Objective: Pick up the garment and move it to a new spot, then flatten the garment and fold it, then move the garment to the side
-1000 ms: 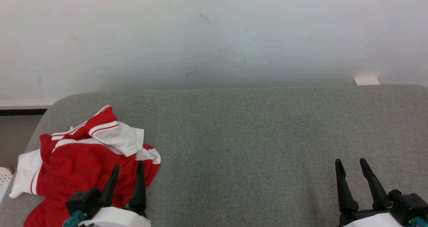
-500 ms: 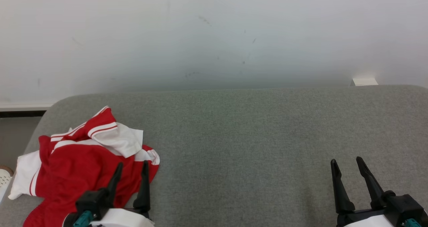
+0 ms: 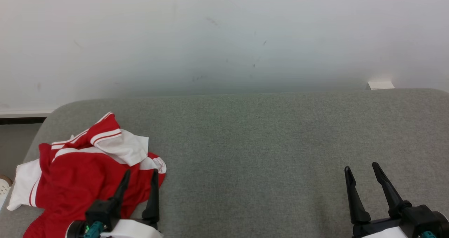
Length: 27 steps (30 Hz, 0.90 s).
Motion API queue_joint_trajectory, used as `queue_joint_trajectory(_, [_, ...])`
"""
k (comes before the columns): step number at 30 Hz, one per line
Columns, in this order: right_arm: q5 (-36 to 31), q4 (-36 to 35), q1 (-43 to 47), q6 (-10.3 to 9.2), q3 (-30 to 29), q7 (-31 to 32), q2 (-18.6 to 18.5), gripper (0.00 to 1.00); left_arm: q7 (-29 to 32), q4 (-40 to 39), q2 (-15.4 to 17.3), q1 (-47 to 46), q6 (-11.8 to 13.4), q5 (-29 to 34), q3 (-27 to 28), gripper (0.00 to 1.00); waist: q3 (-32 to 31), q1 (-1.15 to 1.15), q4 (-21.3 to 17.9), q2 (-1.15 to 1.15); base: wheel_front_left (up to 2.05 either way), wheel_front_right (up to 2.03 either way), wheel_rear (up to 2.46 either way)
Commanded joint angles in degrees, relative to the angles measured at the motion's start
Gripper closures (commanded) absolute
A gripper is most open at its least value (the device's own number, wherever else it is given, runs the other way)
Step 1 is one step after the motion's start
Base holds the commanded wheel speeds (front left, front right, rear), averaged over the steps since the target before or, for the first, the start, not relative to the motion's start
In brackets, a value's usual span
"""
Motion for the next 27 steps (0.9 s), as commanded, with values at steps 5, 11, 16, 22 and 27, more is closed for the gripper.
queue_joint_trajectory(5, [0.29,-0.24,0.26,-0.12,-0.33,0.03,-0.18,0.0,-0.08,0.34,0.36,-0.23,0.23,-0.36,0.27,0.0,-0.04,0.0,-0.05,0.0,0.0,0.0,0.0])
queue_joint_trajectory(11, [0.83,-0.17,0.31,-0.12,-0.34,0.03,-0.18,0.0,-0.08,0.45,0.36,-0.36,0.22,-1.01,0.11,0.0,-0.18,0.0,-0.08,0.0,0.0,0.0,0.0])
queue_joint_trajectory(16, [1.12,0.04,0.19,-0.12,-0.23,0.03,-0.18,0.0,-0.08,0.56,0.36,-0.51,-0.03,-1.24,0.0,0.0,-0.27,0.0,-0.01,0.0,0.0,0.0,0.0])
queue_joint_trajectory(22, [1.29,0.24,0.28,-0.12,-0.1,0.03,-0.18,0.0,-0.08,0.61,0.36,-0.46,-0.02,-1.08,-0.17,0.0,-0.46,0.0,0.11,0.0,0.0,0.0,0.0])
queue_joint_trajectory(27, [1.37,0.28,0.33,-0.12,-0.02,0.03,-0.18,0.0,-0.08,0.54,0.36,-0.44,-0.1,-0.86,-0.11,0.0,-0.49,0.0,0.16,0.0,0.0,0.0,0.0])
